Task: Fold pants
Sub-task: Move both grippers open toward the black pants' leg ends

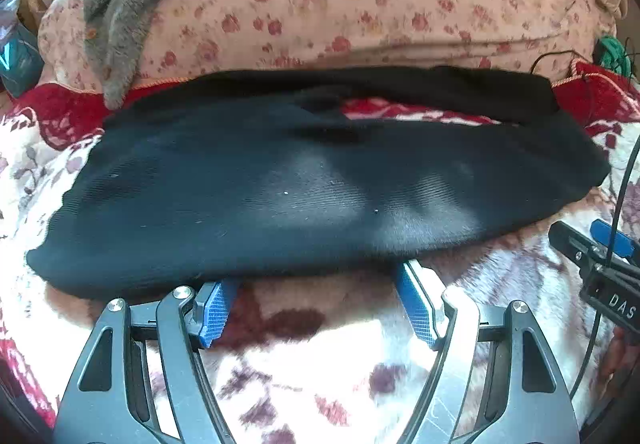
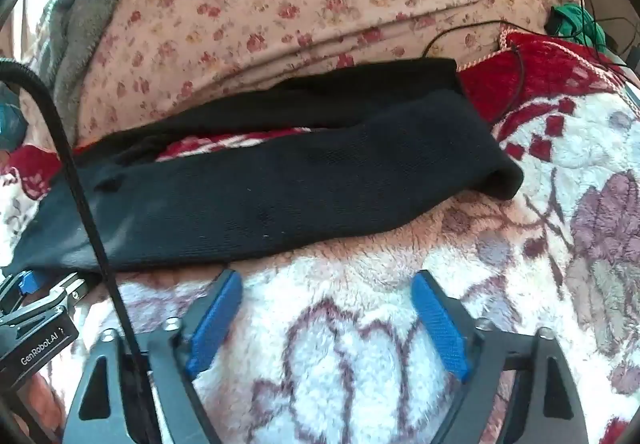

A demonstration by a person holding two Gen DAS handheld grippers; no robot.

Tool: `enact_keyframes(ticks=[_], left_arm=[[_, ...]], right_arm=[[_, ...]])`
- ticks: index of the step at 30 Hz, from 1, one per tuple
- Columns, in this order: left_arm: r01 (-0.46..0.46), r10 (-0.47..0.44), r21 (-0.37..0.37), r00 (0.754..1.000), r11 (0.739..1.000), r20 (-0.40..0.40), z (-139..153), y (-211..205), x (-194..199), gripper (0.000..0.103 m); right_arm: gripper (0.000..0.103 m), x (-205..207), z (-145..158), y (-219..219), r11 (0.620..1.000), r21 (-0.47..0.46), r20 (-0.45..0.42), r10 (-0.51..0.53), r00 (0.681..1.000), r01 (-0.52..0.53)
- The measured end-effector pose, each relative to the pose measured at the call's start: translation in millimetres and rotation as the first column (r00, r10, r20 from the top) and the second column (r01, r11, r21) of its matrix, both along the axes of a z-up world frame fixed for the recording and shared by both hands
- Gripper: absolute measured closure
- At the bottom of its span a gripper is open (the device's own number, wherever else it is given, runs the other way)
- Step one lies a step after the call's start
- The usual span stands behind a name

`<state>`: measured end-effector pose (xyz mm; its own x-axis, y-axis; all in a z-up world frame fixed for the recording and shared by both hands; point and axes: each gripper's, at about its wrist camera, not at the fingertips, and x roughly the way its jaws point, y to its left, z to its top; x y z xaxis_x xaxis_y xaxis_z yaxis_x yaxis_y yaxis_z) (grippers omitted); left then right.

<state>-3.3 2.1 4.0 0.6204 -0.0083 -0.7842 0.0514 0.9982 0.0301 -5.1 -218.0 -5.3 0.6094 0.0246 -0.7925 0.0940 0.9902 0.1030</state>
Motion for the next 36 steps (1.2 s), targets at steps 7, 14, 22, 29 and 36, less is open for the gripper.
enact_keyframes(ticks=[7, 14, 22, 29, 36], left_arm=[[-0.011, 0.012, -0.046, 1.0, 0.999, 0.009, 27, 6, -19, 0.03], [0.002, 0.005, -0.062, 0.994, 0.998, 0.107, 53, 10, -38, 0.03], [0.003, 0.006, -0.062, 0.989, 0.998, 0.146, 70, 8, -55, 0.03], [-0.007, 0.016, -0.07, 0.992, 0.998, 0.127, 74, 9, -56, 0.03], [-0.022, 0.031, -0.075, 0.993, 0.997, 0.118, 70, 12, -55, 0.03]], right_arm=[[0.023, -35, 36, 2, 0.998, 0.064, 0.072, -0.002, 0.997, -0.003], [0.023, -56, 57, 9, 0.997, 0.062, 0.084, 0.034, 0.996, -0.04], [0.023, -74, 79, 0, 0.997, 0.083, 0.138, -0.005, 0.99, -0.007], [0.023, -76, 82, -6, 0.996, 0.089, 0.128, -0.018, 0.992, 0.006], [0.023, -74, 80, -10, 0.996, 0.083, 0.123, -0.031, 0.992, 0.02]])
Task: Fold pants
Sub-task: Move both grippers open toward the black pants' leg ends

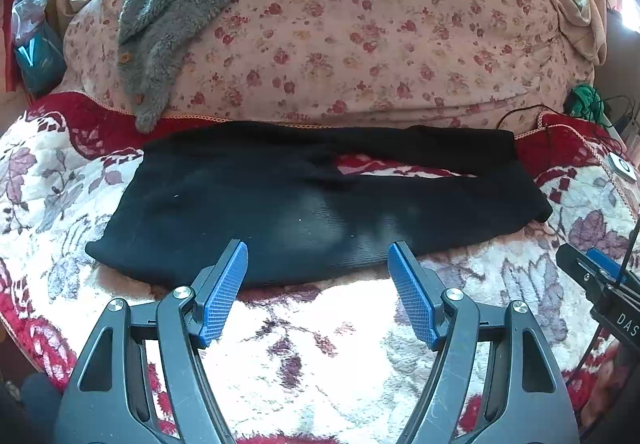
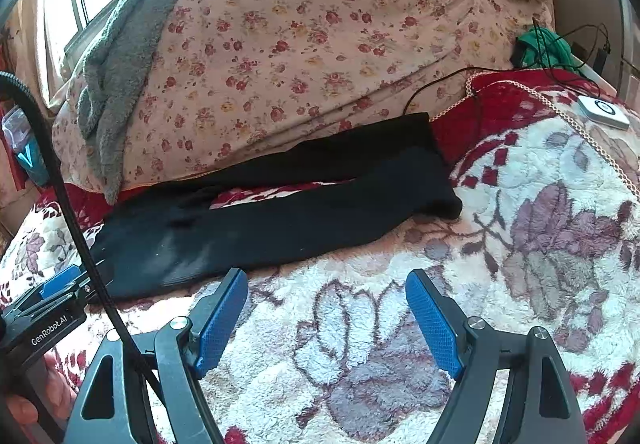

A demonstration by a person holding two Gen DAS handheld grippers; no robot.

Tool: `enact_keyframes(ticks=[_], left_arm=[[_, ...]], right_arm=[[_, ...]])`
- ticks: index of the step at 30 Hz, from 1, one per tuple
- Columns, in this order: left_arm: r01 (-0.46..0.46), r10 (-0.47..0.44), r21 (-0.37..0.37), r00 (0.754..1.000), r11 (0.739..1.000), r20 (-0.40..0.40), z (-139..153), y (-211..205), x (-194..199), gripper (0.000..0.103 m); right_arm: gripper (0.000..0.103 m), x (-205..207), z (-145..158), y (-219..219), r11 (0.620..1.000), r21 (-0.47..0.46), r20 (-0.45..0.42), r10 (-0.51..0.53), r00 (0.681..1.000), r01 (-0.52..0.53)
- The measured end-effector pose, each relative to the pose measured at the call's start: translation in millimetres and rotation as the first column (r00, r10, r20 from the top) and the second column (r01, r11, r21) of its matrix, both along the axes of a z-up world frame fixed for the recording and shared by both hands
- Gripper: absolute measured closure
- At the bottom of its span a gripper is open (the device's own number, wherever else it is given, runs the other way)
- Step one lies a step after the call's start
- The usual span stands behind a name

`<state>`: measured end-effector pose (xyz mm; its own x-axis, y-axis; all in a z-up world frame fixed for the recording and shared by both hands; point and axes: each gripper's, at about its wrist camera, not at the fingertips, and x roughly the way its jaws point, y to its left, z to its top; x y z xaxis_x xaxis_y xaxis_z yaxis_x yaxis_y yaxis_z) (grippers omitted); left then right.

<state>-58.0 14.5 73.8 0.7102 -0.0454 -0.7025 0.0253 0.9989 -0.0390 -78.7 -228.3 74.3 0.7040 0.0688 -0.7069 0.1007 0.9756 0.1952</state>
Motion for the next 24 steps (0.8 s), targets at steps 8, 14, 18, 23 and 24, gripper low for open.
enact_keyframes(ticks=[8, 14, 18, 23, 24], left_arm=[[-0.023, 0.023, 0.013, 0.999, 1.0, -0.023, -8, 8, 5, 0.03], [-0.047, 0.044, -0.037, 0.997, 0.998, -0.069, -24, 31, 9, 0.03], [-0.087, 0.071, -0.137, 0.99, 0.987, -0.121, -37, 63, 11, 0.03], [-0.168, 0.134, -0.23, 0.979, 0.959, -0.154, -51, 107, 13, 0.03], [-0.18, 0.147, -0.229, 0.977, 0.957, -0.153, -52, 113, 14, 0.03]], right_arm=[[0.023, 2, -7, -5, 1.0, 0.002, -0.011, -0.017, 1.0, 0.017], [0.023, 10, -20, -7, 1.0, 0.006, -0.042, -0.007, 0.999, 0.007], [0.023, 19, -35, -12, 1.0, 0.028, -0.072, 0.01, 0.997, -0.008], [0.023, 29, -52, -27, 0.995, 0.104, -0.09, 0.003, 0.996, 0.006], [0.023, 32, -54, -29, 0.993, 0.122, -0.093, 0.005, 0.996, 0.006]])
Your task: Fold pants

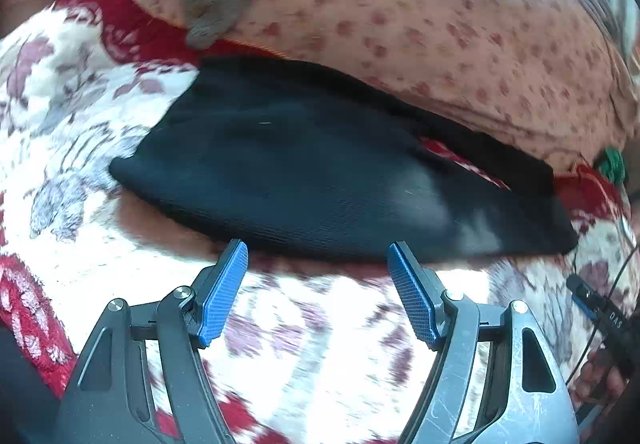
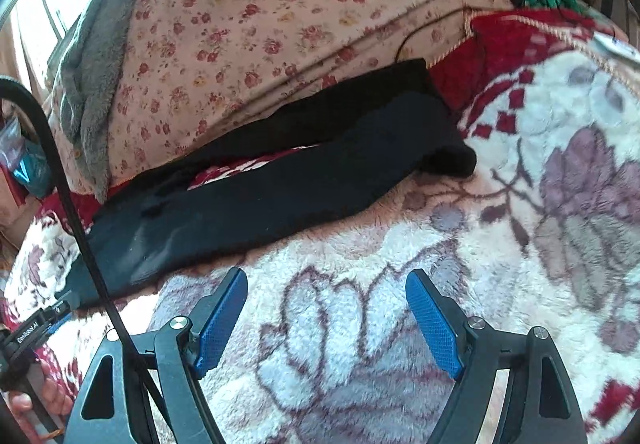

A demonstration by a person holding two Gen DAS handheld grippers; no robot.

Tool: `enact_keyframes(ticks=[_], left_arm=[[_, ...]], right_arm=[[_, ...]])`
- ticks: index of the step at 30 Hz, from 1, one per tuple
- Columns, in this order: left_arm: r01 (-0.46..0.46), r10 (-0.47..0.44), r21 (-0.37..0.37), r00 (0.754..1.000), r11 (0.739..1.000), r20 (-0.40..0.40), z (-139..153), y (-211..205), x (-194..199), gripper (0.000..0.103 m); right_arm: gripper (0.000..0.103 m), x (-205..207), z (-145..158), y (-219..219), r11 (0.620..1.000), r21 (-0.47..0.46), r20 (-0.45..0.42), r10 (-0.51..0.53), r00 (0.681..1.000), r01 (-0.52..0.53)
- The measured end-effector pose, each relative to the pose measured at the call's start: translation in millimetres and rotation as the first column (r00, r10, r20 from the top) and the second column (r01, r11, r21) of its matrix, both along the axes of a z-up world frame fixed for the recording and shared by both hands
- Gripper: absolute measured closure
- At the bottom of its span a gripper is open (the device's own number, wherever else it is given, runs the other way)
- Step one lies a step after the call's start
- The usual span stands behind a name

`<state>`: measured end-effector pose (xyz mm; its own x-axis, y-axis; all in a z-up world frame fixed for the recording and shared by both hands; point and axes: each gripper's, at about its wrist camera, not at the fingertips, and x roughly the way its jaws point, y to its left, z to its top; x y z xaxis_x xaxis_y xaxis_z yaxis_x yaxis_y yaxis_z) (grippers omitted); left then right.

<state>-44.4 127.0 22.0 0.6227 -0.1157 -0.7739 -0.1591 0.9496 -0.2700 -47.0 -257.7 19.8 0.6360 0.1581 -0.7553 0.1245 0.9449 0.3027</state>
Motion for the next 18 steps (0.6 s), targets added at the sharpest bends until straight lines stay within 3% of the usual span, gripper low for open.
enact_keyframes(ticks=[7, 12, 18], left_arm=[[-0.104, 0.101, -0.11, 0.995, 0.989, -0.026, -17, 35, 15, 0.03], [-0.107, 0.107, -0.071, 0.994, 0.992, -0.002, -18, 28, 32, 0.03], [-0.102, 0.102, -0.078, 0.995, 0.992, -0.003, -18, 27, 58, 0.03]], right_arm=[[0.023, 22, -20, -19, 0.995, 0.101, -0.006, 0.004, 1.0, -0.003], [0.023, 48, -28, -30, 0.994, 0.109, 0.004, -0.002, 1.0, 0.002], [0.024, 84, -35, -56, 0.975, 0.217, 0.009, -0.051, 0.999, 0.048]])
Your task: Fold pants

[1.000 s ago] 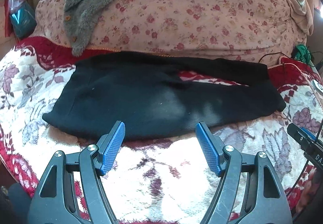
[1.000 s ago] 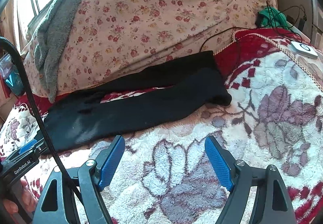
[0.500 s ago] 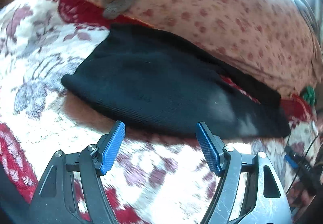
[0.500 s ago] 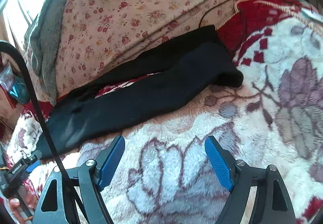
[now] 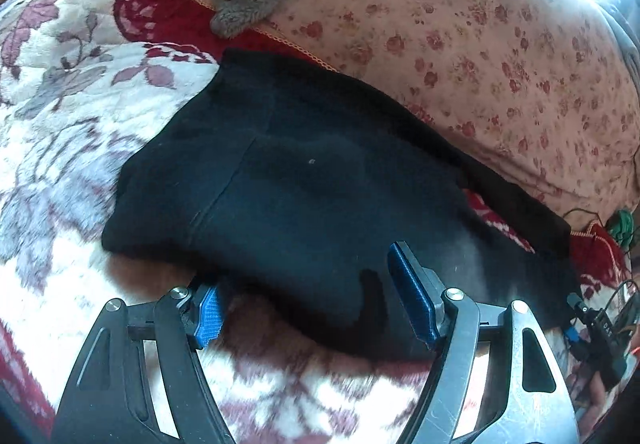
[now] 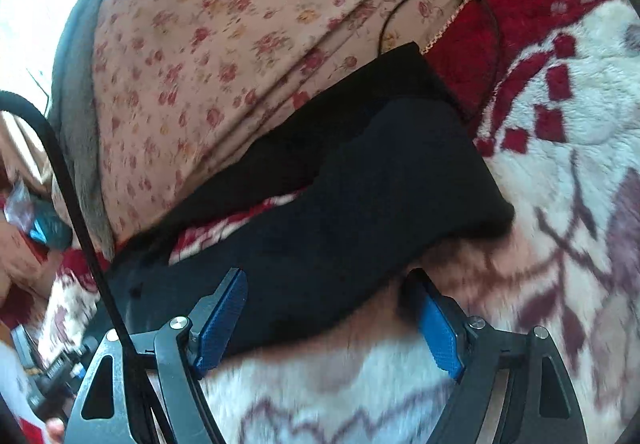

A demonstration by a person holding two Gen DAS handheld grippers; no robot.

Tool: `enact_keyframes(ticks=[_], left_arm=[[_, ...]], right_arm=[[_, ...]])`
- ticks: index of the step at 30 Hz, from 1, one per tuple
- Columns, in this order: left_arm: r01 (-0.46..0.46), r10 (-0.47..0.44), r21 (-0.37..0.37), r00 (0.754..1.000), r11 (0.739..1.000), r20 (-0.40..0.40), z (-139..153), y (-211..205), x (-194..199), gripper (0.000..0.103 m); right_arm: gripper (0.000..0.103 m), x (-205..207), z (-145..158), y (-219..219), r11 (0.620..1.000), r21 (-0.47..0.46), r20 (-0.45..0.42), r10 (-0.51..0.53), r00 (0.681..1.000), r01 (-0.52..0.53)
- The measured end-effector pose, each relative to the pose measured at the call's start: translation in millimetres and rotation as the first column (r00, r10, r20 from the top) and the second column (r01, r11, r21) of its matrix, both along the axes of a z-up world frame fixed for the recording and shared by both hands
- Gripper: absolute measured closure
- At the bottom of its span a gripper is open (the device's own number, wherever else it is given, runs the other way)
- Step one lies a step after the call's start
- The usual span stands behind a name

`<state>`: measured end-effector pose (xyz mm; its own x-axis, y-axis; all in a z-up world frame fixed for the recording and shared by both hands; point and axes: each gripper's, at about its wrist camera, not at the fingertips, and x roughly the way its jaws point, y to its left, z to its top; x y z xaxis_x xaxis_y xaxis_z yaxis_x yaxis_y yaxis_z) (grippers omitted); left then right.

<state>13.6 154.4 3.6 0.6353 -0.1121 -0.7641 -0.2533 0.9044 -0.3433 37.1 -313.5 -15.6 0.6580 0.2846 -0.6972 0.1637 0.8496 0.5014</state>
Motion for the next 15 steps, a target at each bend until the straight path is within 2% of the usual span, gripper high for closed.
enact_keyframes(ticks=[1, 3, 4, 5, 6, 8, 10, 15], left_arm=[[0.007, -0.007, -0.012, 1.0, 1.0, -0.006, 0, 1, 5, 0.03], [0.017, -0.017, -0.032, 1.0, 0.999, -0.015, 0, 1, 12, 0.03], [0.015, -0.016, -0.043, 1.0, 0.999, -0.021, -1, 2, 15, 0.032], [0.008, -0.009, -0.046, 1.0, 0.999, -0.028, -2, 4, 17, 0.043], [0.0, -0.001, -0.031, 0.999, 1.0, -0.036, -2, 6, 18, 0.062], [-0.013, 0.013, -0.001, 0.998, 1.0, -0.056, -3, 9, 18, 0.085], [-0.008, 0.007, -0.017, 0.998, 1.0, -0.062, -2, 12, 17, 0.089], [0.036, -0.035, 0.037, 0.998, 0.999, -0.044, 14, 5, 12, 0.093]], right_arm=[[0.029, 6, -2, -5, 1.0, 0.024, 0.001, -0.016, 1.0, 0.016], [0.047, 11, -4, -12, 0.998, 0.043, -0.005, -0.055, 0.998, 0.055], [0.066, 13, -5, -16, 0.996, 0.051, -0.004, -0.079, 0.997, 0.079], [0.081, 14, -6, -20, 0.993, 0.066, -0.008, -0.097, 0.995, 0.098], [0.085, 13, -8, -24, 0.99, 0.079, -0.013, -0.113, 0.994, 0.113], [0.094, 9, -9, -28, 0.987, 0.093, -0.003, -0.13, 0.992, 0.13], [0.097, 3, -1, -27, 0.99, 0.059, 0.023, -0.129, 0.991, 0.127], [0.098, -14, 28, -15, 0.996, -0.025, 0.091, -0.083, 0.992, 0.086]])
